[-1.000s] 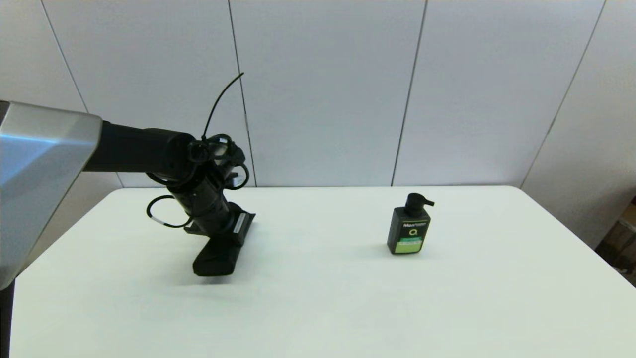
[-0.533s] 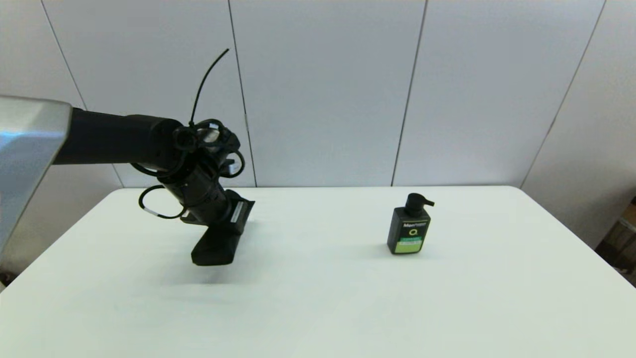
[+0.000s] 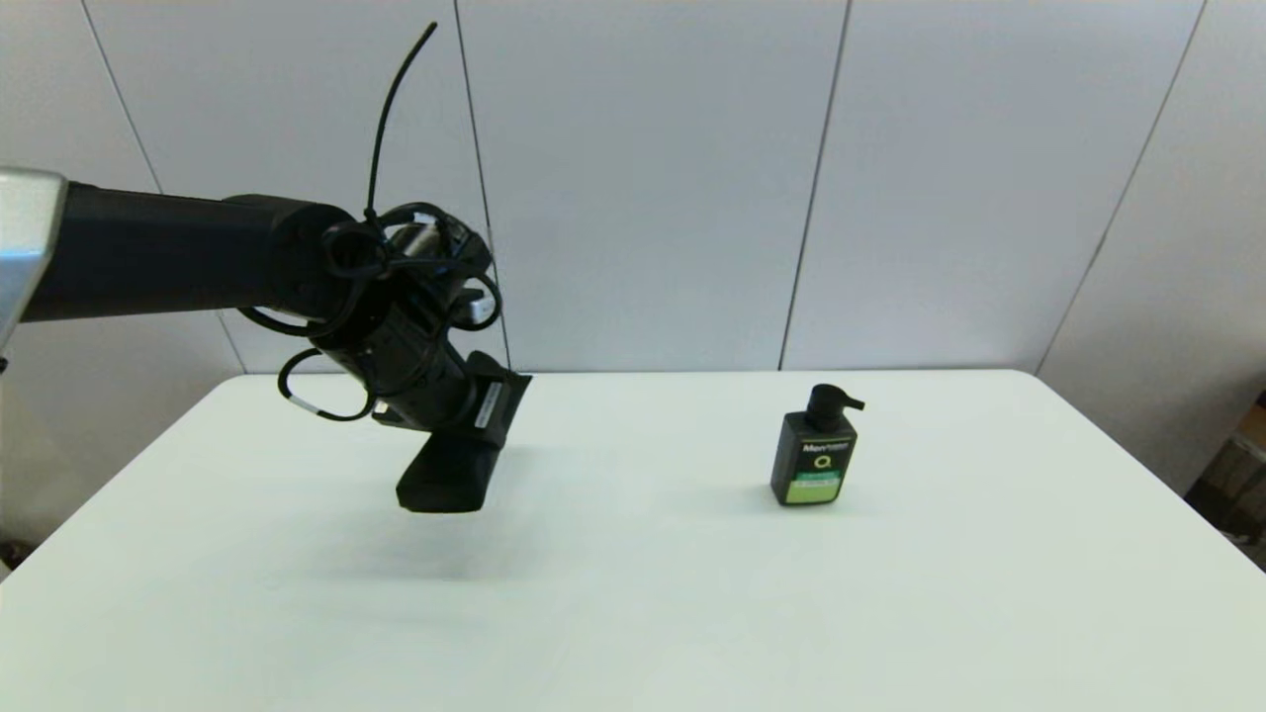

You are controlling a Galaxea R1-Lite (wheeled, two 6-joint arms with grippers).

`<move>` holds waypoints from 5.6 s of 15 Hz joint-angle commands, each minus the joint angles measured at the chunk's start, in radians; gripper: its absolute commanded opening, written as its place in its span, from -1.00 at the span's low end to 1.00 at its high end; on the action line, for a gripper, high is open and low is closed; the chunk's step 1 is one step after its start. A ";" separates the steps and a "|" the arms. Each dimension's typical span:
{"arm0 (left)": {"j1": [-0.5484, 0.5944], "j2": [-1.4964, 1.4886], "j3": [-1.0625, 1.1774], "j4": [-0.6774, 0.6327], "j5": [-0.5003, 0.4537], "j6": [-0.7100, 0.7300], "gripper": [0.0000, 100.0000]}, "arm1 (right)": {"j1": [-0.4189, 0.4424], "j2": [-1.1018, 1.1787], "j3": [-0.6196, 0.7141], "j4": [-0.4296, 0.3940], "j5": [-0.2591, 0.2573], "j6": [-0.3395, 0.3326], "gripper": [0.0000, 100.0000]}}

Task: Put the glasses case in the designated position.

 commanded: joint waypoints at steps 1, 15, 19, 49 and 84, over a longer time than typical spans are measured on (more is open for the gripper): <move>-0.065 0.005 -0.024 0.003 -0.005 -0.001 -1.00 | 0.001 0.001 0.000 0.000 0.001 -0.001 1.00; -0.274 0.094 -0.136 0.011 -0.048 -0.003 -1.00 | 0.001 0.001 0.000 0.000 0.001 -0.001 1.00; -0.342 0.152 -0.205 0.009 -0.048 -0.006 -1.00 | 0.001 0.001 0.000 0.000 0.001 -0.001 1.00; -0.389 0.376 -0.325 -0.019 -0.009 -0.118 -1.00 | 0.001 0.001 0.000 0.000 0.001 -0.001 1.00; -0.366 0.403 -0.337 -0.075 0.091 -0.202 -1.00 | 0.001 0.001 0.000 0.000 0.001 -0.001 1.00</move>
